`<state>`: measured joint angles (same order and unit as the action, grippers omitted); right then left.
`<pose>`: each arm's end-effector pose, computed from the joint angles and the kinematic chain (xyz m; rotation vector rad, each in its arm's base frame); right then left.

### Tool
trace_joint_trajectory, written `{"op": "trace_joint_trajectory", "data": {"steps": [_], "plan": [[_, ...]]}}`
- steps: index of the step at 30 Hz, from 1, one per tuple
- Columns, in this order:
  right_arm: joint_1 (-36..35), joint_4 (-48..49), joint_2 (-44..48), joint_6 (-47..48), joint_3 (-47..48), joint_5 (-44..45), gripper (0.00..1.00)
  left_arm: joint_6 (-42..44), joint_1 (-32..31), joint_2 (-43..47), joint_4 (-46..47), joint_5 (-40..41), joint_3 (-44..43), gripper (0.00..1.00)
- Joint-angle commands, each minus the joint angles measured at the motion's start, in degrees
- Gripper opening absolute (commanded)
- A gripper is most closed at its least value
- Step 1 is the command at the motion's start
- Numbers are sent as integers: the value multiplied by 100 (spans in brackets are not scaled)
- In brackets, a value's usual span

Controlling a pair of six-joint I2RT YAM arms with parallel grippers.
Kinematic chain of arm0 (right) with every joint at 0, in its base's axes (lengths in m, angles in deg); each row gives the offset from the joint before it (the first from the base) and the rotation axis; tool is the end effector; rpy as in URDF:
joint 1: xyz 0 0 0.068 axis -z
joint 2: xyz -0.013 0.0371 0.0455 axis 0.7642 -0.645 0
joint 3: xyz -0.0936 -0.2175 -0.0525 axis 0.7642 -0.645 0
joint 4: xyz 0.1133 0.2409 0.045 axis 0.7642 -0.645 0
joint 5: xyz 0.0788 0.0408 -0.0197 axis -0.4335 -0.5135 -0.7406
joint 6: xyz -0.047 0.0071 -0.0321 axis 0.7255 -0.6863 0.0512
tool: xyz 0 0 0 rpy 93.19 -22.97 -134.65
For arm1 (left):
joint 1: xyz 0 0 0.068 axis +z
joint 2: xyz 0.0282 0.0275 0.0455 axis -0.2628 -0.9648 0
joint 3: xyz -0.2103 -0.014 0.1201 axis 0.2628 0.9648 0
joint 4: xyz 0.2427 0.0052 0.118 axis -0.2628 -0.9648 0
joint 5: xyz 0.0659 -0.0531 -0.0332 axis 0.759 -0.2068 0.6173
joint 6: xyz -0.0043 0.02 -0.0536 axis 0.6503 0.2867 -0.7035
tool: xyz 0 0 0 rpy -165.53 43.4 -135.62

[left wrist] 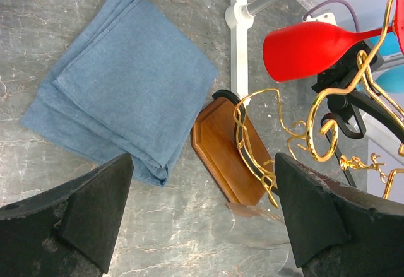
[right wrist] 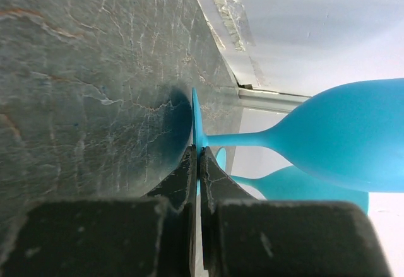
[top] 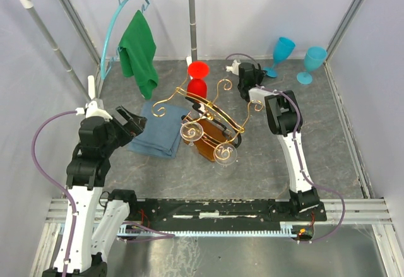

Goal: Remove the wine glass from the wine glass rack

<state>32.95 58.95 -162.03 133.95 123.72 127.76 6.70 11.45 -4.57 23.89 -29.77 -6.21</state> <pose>0.5302 0.1324 0.0710 -0.8766 1.8539 -1.2321 0.1625 -0.0130 0.3229 -0.5708 1.9881 -0.5094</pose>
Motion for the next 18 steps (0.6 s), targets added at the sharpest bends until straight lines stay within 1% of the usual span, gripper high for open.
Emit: {"op": "trace_joint_trajectory", "data": {"steps": [1, 5, 6, 8, 9, 13, 16, 18], "plan": [[-111, 206, -77, -187, -154, 3, 1, 288, -3, 117, -42, -40, -230, 99], [-163, 58, -107, -284, -250, 70, 1, 315, -5, 147, -69, -34, -220, 99], [-171, 24, -104, -291, -276, 65, 3, 309, -7, 161, -63, -49, -203, 99], [-183, -14, -92, -287, -341, 38, 14, 310, -11, 174, -77, -66, -187, 99], [-195, -30, -79, -307, -376, 11, 16, 304, -15, 192, -78, -67, -180, 99], [-241, -230, -26, -395, -451, -45, 16, 293, -12, 230, -87, -75, -138, 99], [-274, -299, 3, -417, -509, -57, 23, 291, -21, 248, -96, -95, -115, 99], [-293, -399, 58, -474, -568, -116, 26, 291, -16, 265, -96, -115, -95, 99]]}}
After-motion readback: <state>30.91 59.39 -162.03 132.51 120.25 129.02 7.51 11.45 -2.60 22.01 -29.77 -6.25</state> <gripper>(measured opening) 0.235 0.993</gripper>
